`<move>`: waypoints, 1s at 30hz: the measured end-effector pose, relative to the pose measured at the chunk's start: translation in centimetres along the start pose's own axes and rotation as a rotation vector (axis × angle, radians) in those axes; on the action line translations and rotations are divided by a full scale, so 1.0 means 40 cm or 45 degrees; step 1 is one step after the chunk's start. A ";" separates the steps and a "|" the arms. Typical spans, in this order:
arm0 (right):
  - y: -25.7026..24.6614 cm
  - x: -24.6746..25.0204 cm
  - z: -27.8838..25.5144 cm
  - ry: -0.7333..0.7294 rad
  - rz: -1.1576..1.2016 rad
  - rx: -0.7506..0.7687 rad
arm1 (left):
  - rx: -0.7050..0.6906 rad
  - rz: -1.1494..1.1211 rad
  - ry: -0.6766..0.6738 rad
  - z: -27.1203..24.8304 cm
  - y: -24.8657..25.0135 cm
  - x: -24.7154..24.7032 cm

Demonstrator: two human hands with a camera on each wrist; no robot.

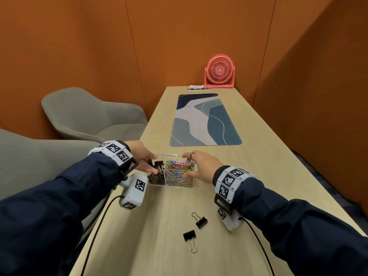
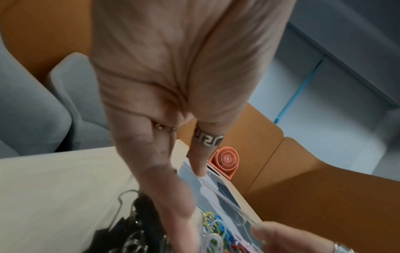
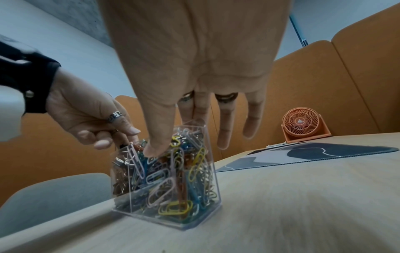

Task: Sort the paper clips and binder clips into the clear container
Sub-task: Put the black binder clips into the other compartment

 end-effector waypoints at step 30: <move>0.008 -0.154 -0.187 -0.589 -0.065 0.000 | -0.794 1.028 -0.809 -0.202 -0.141 -0.379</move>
Point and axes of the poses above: each hand's wrist, its own z-axis towards the middle knuckle, its own x-axis out of the back of the hand, y = z × x, the point moved 9 cm from there along z, towards the middle knuckle, and after that the axes turned 10 degrees about -z, right-handed, at the moved point
